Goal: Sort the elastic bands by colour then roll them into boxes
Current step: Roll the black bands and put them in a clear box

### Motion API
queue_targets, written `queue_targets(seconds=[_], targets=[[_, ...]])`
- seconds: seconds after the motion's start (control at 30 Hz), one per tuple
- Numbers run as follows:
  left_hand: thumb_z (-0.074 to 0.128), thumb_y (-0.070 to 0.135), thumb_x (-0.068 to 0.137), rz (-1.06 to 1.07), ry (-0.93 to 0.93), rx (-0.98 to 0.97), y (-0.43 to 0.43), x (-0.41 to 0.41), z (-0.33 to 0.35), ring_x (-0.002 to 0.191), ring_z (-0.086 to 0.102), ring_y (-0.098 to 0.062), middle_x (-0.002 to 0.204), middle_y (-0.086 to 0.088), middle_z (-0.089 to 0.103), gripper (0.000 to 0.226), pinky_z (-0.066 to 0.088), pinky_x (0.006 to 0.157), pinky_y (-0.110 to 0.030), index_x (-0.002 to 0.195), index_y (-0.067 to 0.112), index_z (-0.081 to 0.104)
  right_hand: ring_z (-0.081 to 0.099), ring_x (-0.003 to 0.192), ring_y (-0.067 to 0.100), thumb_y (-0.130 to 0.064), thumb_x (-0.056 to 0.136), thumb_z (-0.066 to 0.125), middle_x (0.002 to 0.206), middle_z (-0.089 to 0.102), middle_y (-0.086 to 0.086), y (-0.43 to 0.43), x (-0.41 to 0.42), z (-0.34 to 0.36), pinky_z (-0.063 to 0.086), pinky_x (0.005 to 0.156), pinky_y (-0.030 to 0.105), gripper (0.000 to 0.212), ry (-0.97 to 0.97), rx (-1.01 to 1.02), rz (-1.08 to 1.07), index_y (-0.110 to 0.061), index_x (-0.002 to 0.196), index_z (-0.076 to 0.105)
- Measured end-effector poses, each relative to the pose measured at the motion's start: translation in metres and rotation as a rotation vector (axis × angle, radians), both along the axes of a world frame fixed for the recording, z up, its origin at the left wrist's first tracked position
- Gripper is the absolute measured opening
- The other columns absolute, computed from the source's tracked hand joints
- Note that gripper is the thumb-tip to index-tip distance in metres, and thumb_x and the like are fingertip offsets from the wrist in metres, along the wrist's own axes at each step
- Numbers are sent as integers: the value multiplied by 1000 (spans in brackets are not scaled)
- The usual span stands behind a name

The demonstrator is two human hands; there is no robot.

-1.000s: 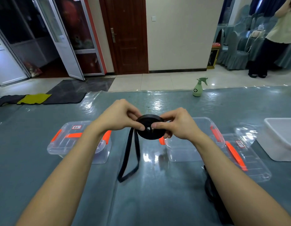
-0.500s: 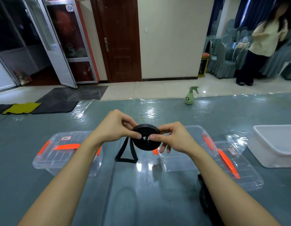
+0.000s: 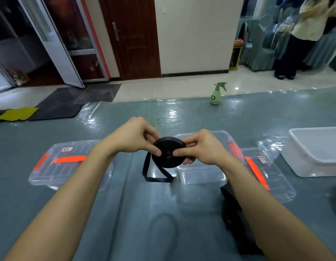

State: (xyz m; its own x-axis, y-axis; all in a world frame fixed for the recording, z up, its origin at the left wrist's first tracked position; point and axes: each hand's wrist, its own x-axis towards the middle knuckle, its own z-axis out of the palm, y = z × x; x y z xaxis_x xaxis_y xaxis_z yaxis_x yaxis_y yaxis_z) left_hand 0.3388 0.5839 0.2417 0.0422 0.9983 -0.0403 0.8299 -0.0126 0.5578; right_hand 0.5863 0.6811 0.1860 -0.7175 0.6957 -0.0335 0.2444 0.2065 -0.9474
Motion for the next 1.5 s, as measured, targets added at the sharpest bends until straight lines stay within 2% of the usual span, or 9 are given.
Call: queue_targets(seconds=[0.13,0.3,0.4,0.7,0.93,1.13,1.23,1.37,1.5], targets=[[103,24,71,59,-78,8,8,10,-10,76,80,-1,76,13,82,23,57,70,-15,86,32,87,80,70,29,-23,82,95,84,83,12,11,14,-8,63,62,28,19,39,-49,8,-19,99,87],[98,35,70,-26,254,-13,32,38,11,68,71,0,68,23,75,19,56,65,-28,75,38,81,78,58,23,-51,73,96,92,82,-12,19,17,-5,45,44,18,32,-134,77,81,-33,96,82],[96,38,68,-88,382,-32,45,57,22,73,68,6,69,29,72,19,57,64,-30,82,37,83,76,53,21,-45,78,95,71,78,-5,25,15,-7,42,42,13,23,-161,101,107,-26,89,85],[101,35,72,65,-34,-62,38,47,6,68,75,-6,75,9,81,20,61,73,-34,82,38,85,78,61,33,-33,83,94,73,80,12,46,37,-24,60,53,29,12,93,-108,83,-24,87,87],[93,42,70,-15,263,-108,55,72,7,50,67,-8,61,16,73,16,60,61,-34,75,37,79,69,46,29,-56,79,90,81,80,2,51,40,-29,45,49,18,26,54,-10,154,-35,95,86],[102,32,71,47,63,-117,57,67,-1,68,75,-1,76,16,81,21,57,67,-21,80,39,84,72,49,33,-59,75,90,67,76,11,64,46,-36,45,44,24,36,128,-79,108,-29,95,88],[101,30,71,65,66,-112,61,66,-1,73,78,-5,76,15,81,19,62,76,-31,82,35,86,72,51,34,-57,73,94,94,83,-3,60,44,-44,49,51,24,47,150,-66,91,-37,114,83],[101,31,71,80,47,-150,69,64,7,67,76,-17,75,8,82,18,60,70,-34,82,32,86,75,102,16,-75,57,92,164,40,-26,46,52,-60,61,77,35,134,-9,599,-50,-51,167,20],[100,31,72,65,89,-145,74,71,11,69,74,-7,75,11,81,17,59,74,-32,82,31,87,70,116,30,-44,74,93,175,34,2,33,42,-81,64,69,45,115,72,1064,-91,-27,167,28]])
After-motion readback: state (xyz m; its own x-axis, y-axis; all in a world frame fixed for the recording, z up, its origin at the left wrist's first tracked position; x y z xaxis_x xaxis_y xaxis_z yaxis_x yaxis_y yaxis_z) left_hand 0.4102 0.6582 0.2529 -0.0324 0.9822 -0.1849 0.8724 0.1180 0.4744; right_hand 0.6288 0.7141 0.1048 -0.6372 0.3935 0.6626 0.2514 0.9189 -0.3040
